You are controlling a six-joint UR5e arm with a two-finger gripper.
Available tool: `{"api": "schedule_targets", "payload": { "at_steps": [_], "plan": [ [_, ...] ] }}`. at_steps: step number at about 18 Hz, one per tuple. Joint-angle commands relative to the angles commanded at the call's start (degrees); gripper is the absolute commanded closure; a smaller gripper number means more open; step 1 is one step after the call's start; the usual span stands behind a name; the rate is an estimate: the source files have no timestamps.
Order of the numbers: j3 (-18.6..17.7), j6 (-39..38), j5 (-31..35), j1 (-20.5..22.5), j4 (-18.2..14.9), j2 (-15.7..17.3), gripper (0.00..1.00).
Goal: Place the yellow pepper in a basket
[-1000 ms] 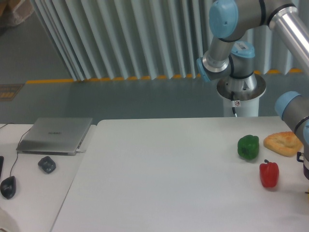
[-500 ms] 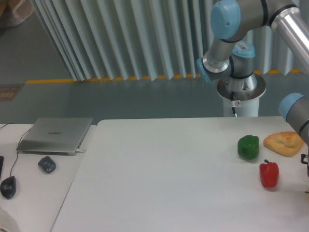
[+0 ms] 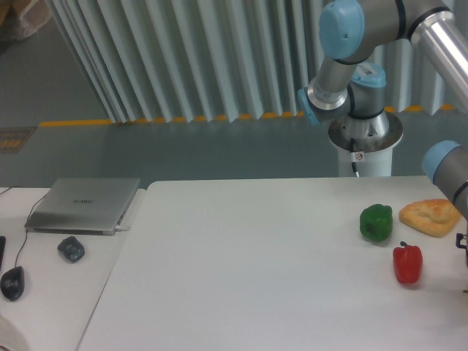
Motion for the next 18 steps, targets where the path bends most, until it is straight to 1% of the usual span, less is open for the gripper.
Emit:
{"api": "schedule_targets", "payload": {
  "at_steps": [2, 3, 5, 6, 8, 9, 11, 12, 13, 14, 15, 17, 18],
  "plan": [
    [-0.70, -1.58, -0.44, 0.36, -0.62, 1.58, 0.63],
    [-1.31, -3.07, -0.70, 0.36, -0.71, 2.37, 0.63],
    [-1.84, -6.23, -4.11, 0.70, -0.98, 3.87, 0.63],
    [-3.33, -8.16, -6.92, 2.27, -1.93, 5.88, 0.62],
    [-3.78, -10.20, -8.52, 3.95, -4.22, 7.56, 0.62],
    [-3.61, -10.03, -8.70, 4.83, -4.93, 8.09, 0.62],
    [-3.69, -9.85, -9.57, 6.41, -5.11, 8.45, 0.62],
    [-3.08, -9.76, -10.36, 7.29, -5.28, 8.80, 0.62],
    [-2.56, -9.68, -11.50, 9.56, -5.98, 9.23, 0.62],
    [-2.20, -9.50, -12.47, 10.63, -6.25, 9.24, 0.62],
    [-2.02, -8.11, -12.48, 11.68, -6.25, 9.41, 0.62],
    [-2.02, -0.31, -12.39, 13.88, -6.25, 9.41, 0.62],
    [-2.11, 1.82, -12.13, 14.41, -6.34, 9.33, 0.62]
  ]
}}
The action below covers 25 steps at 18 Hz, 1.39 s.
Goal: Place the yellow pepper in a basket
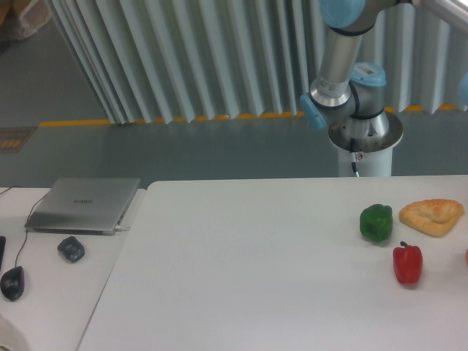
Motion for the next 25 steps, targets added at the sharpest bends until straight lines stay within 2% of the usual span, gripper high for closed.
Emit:
{"api": "schedule_targets", "payload": {
  "at_steps": [3, 5, 9, 12, 14, 16, 17, 18, 19, 20, 21, 22, 25],
  "plan": [
    [-0.26, 2.65, 1.93, 0.97, -0.09, 0.26, 0.62],
    [-0.35, 8.25, 4.21, 2.28, -0.09, 0.26, 0.62],
    [-0.35, 16.88, 4.49, 6.41, 0.26, -0.09, 0.62],
    [-0.79, 21.63, 4.49, 7.74, 0.96, -0.35, 0.62],
    [-0.97, 24.53, 4.83, 8.26, 2.63, -0.44, 0.61],
    [-2.98, 28.13, 7.46, 8.27, 6.22, -0.44, 0.60],
    [-4.29, 28.06, 8.43, 8.27, 8.50, -0.35, 0.56],
    [-4.83, 27.97, 8.44, 8.35, 9.22, -0.27, 0.54],
    [-4.92, 27.71, 8.53, 8.35, 9.31, -0.26, 0.47],
    [-4.92, 27.45, 8.62, 8.27, 9.32, -0.35, 0.36],
    [-4.92, 26.92, 8.62, 8.27, 9.32, -0.44, 0.10],
    [-5.10, 26.13, 8.53, 8.18, 9.32, -0.44, 0.00],
    [-5.36, 23.50, 7.83, 8.09, 8.88, -0.27, 0.00]
  ]
}}
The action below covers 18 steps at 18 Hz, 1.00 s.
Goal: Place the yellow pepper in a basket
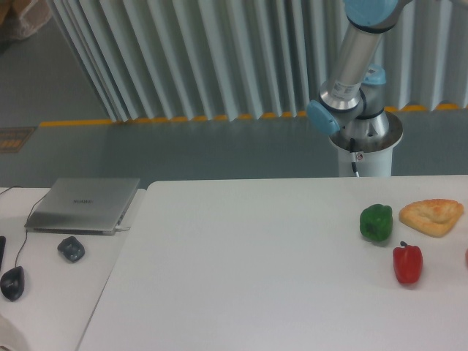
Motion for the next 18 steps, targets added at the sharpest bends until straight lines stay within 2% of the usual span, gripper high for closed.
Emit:
{"api": "schedule_targets", "payload": {
  "at_steps": [3, 5, 8, 10, 15, 18],
  "plan": [
    [-0.27, -0.80, -3.86, 0.44, -0.18, 0.00, 0.00],
    [-0.27, -2.19, -4.22, 0.70, -0.61, 0.18, 0.00],
    [-0.18, -10.09, -9.99, 0.35, -4.21, 0.62, 0.00],
    [-0.18, -12.92, -13.79, 0.18, -5.10, 0.79, 0.00],
    [0.00, -19.42, -13.28, -3.86, -4.92, 2.72, 0.00],
    [-0.09, -21.26, -5.84, -9.30, -5.01, 4.13, 0.00]
  ]
}}
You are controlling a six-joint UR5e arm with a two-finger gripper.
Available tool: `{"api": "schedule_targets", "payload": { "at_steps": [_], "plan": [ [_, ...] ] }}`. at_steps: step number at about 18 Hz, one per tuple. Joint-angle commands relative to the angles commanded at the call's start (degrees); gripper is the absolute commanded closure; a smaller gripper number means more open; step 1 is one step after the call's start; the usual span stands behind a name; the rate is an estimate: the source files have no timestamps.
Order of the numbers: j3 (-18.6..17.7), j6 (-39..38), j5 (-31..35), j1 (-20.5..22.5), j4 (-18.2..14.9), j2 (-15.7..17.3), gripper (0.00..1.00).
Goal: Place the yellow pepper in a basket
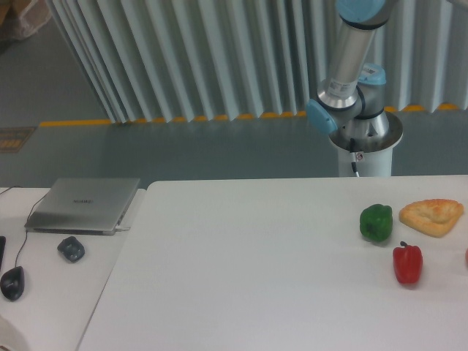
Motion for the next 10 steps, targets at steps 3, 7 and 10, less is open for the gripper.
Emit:
{"api": "schedule_targets", "payload": {
  "at_steps": [3, 7, 10],
  "plan": [
    [-0.26, -7.72, 2.14, -5.63, -0.09, 1.14, 0.00],
    [-1.49, -13.80, 0.57, -10.38, -1.49, 2.46, 0.00],
    [-3.78, -15.57, -1.46, -10.57, -1.84, 5.09, 0.00]
  ]
}}
